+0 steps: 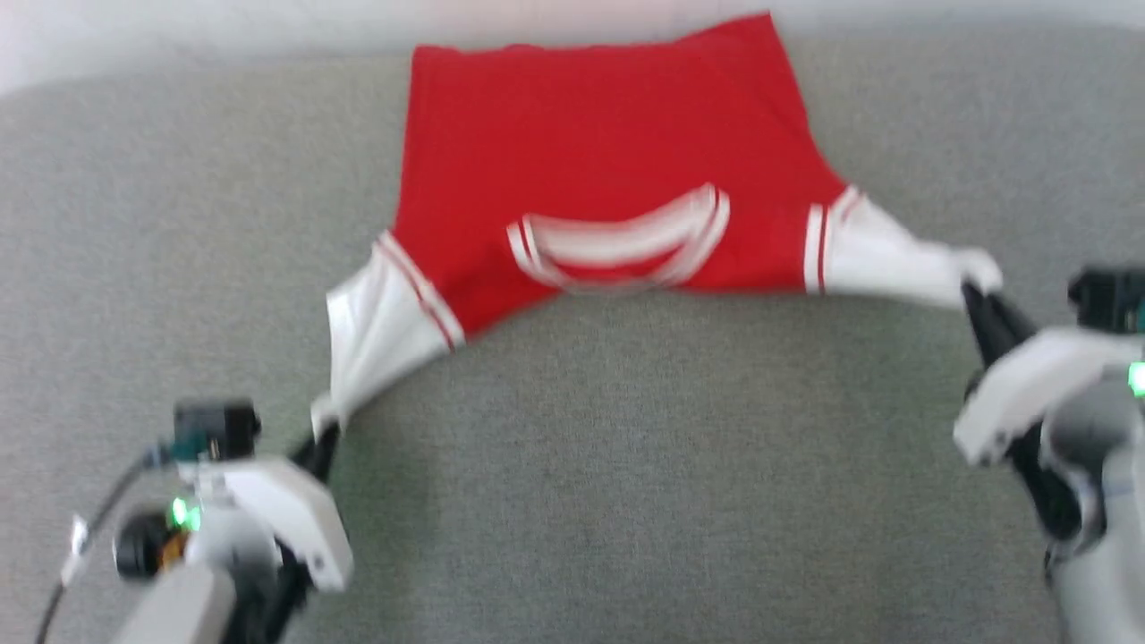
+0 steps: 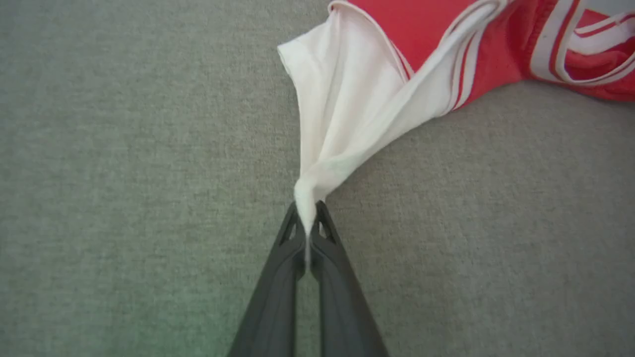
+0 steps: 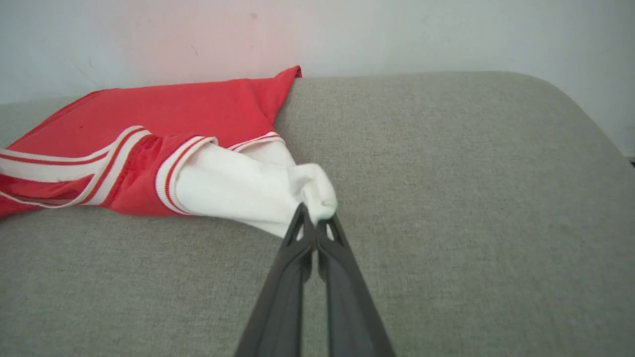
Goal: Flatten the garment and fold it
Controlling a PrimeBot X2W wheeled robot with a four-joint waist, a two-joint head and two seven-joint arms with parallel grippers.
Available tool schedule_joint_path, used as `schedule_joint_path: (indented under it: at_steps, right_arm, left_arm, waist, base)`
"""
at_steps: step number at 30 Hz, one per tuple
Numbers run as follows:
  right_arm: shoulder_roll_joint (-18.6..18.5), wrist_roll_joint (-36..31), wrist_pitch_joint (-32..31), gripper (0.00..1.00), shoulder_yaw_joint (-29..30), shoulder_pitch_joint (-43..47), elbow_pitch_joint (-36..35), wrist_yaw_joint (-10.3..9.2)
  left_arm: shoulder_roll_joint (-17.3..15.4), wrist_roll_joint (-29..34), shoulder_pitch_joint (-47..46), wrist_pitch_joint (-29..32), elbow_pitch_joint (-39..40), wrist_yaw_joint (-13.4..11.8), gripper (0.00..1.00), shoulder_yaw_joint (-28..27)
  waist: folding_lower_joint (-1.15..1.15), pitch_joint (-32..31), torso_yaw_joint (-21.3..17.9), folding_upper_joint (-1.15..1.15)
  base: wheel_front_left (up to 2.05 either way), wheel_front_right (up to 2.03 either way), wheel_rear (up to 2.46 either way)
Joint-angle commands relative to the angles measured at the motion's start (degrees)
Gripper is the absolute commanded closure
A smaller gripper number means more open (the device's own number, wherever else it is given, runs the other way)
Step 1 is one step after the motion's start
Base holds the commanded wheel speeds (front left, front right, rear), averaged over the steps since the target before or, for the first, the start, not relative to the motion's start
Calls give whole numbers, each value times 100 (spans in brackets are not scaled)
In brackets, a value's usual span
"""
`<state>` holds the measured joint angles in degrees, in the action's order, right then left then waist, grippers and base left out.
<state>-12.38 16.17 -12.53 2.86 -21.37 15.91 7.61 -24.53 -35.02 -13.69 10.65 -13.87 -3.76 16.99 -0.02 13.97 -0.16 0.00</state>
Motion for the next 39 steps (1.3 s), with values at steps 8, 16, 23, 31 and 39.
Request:
schedule_joint_path:
  at_steps: [8, 16, 23, 31, 39]
  right_arm:
    - [848, -290, -753, 100, 999, 1599, -856, -12]
    - [947, 38, -1751, 100, 1440, 2543, -918, -12]
    - [949, 253, -2387, 100, 1358, 2875, -649, -12]
    - [949, 72, -2155, 0, 1402, 2774, -901, -12]
    - [949, -197, -346, 0, 1172, 2286, -1796, -12]
  left_arm:
    - [166, -520, 1706, 93, 577, -479, 100, -231]
    - [251, -704, 2320, -55, 730, -636, 100, -360]
    - [298, -755, 2396, -123, 766, -640, 100, -363]
    - [328, -769, 2350, -206, 808, -582, 100, -330]
    - [341, -772, 2282, -246, 1028, -586, 100, -316]
  waist:
    - [2, -682, -50, 0]
    - [2, -801, 20, 0]
    - [2, -813, 26, 0]
    - [2, -823, 57, 0]
    - [2, -741, 194, 0]
  base:
    - [0, 0, 0]
    - [0, 0, 0]
    - [0, 0, 0]
    - [0, 0, 0]
    - [0, 0, 0]
